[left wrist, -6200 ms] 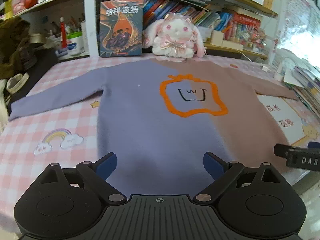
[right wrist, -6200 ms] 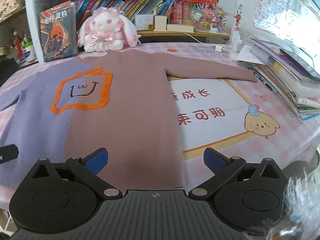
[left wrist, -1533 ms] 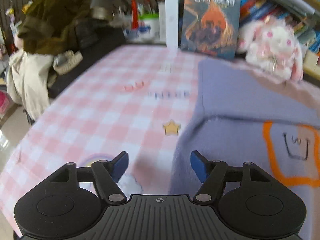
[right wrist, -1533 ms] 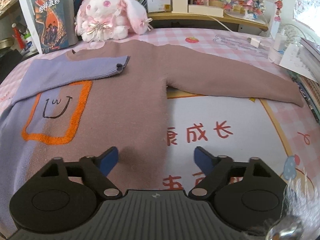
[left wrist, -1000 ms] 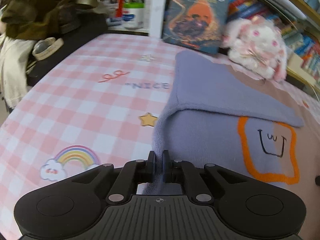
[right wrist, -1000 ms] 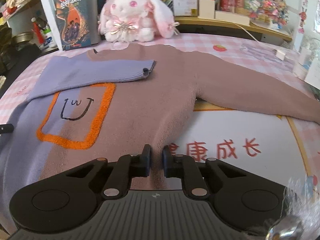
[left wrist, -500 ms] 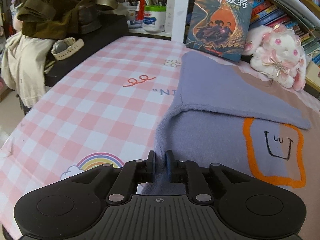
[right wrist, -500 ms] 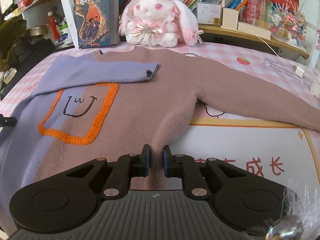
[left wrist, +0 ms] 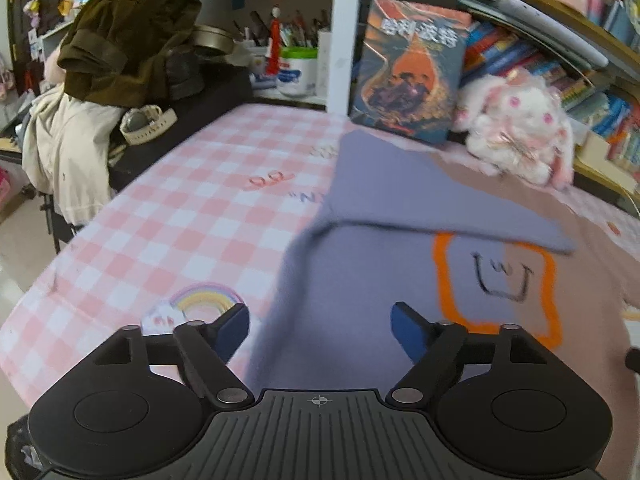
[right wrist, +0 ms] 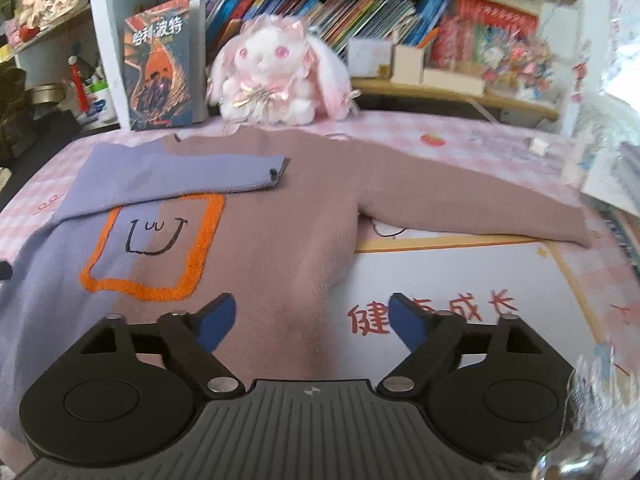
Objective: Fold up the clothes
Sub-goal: 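Pinch the lavender side edge with the left tool and fold it inward, then move the right tool to the mauve sleeve cuff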
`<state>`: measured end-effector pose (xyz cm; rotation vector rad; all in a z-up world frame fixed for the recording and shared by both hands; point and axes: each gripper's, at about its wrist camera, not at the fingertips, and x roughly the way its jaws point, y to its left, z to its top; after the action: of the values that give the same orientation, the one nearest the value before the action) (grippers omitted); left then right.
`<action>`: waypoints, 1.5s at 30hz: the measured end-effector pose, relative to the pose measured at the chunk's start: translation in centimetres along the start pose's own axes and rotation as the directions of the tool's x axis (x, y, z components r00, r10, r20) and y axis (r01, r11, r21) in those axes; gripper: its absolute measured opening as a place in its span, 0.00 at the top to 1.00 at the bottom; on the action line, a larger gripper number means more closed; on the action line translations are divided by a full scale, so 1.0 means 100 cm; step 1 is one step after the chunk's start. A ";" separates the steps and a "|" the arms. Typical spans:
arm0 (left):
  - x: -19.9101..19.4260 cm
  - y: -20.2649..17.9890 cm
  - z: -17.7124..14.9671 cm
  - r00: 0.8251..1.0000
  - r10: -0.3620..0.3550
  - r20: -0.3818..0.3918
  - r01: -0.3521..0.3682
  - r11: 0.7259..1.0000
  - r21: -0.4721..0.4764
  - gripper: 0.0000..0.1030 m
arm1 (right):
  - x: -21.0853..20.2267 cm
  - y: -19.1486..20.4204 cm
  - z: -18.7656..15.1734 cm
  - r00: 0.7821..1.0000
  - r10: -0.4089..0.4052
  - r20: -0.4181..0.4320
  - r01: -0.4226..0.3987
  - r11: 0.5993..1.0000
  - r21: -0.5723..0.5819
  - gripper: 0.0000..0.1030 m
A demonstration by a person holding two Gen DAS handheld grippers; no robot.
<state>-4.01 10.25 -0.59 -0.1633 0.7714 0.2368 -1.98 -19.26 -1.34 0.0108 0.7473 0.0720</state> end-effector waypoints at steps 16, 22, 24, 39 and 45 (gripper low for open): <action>-0.022 0.017 -0.046 0.990 -0.133 -0.051 0.138 0.985 0.107 0.11 | -0.067 0.040 -0.060 0.991 -0.132 -0.010 0.132 0.991 -0.004 0.12; -0.021 0.016 -0.046 0.990 -0.131 -0.044 0.134 0.986 0.095 0.10 | -0.073 0.037 -0.064 0.989 -0.149 -0.011 0.149 0.989 0.001 0.12; -0.019 0.013 -0.045 0.991 -0.124 -0.044 0.128 0.988 0.088 0.10 | -0.072 0.033 -0.063 0.989 -0.148 -0.008 0.148 0.989 -0.001 0.12; 0.001 -0.074 -0.037 0.999 0.003 -0.051 -0.001 0.999 0.033 0.10 | -0.030 -0.061 -0.027 0.996 -0.093 0.004 0.092 0.996 0.011 0.12; -0.004 -0.128 -0.039 0.999 0.031 -0.015 -0.030 0.999 0.038 0.10 | -0.005 -0.129 -0.001 0.997 -0.075 0.006 0.075 0.995 0.061 0.12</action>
<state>-3.41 -2.99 -2.32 -0.1183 0.7941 0.2499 -1.59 -32.15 -1.54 0.0410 0.7407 -0.0225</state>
